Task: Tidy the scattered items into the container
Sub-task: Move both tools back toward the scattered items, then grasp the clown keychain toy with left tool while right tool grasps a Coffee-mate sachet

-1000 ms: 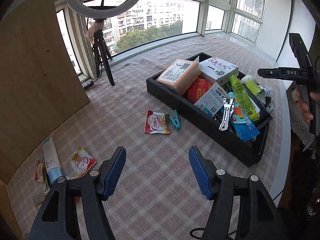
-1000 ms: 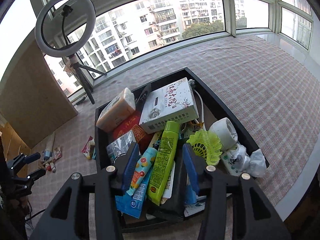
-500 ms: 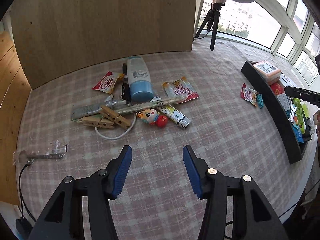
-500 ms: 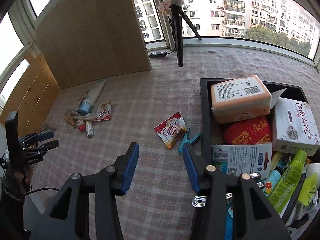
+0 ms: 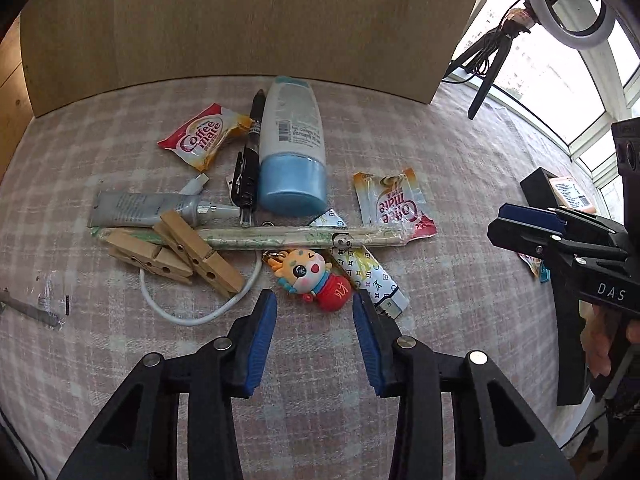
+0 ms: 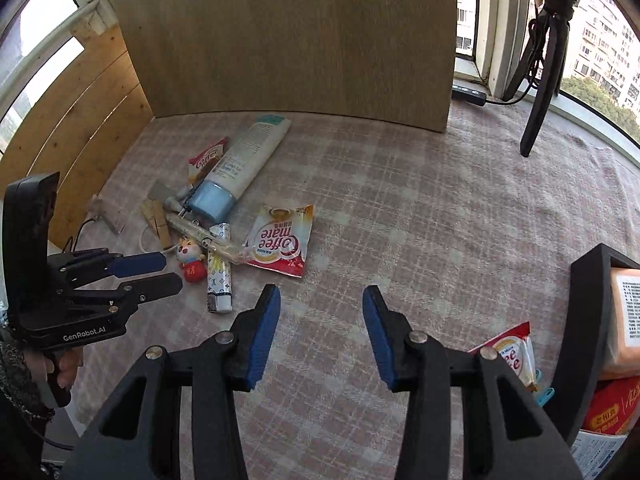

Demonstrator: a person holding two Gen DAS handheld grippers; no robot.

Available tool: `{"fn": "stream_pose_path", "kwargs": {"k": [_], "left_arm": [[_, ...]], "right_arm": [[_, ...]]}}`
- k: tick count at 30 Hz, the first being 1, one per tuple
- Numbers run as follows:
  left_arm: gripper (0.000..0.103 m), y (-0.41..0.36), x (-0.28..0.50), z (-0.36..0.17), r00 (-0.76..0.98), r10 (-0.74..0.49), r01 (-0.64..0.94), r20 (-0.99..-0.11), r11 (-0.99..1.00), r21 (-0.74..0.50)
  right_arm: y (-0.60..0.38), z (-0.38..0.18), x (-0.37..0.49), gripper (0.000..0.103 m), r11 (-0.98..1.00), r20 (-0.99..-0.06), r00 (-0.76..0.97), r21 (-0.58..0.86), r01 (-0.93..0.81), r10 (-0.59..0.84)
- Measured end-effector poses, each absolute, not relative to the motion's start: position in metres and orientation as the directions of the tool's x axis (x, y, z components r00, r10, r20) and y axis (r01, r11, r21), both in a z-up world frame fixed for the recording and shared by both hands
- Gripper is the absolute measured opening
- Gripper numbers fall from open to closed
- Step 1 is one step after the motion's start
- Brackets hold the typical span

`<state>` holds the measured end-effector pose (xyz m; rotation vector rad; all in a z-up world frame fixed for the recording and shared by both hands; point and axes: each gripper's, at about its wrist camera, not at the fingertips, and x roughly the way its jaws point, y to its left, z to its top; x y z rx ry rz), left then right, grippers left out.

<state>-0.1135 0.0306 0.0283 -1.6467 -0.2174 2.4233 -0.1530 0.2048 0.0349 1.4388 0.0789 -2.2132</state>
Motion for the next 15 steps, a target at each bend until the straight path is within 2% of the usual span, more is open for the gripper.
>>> {"fn": "stream_pose_path", "kwargs": {"k": [15], "left_arm": [[0.036, 0.037, -0.132, 0.021, -0.350, 0.249, -0.093, -0.903, -0.968, -0.231]], "right_arm": [[0.164, 0.000, -0.219, 0.042, -0.831, -0.895, -0.228, 0.226, 0.507, -0.383]]}}
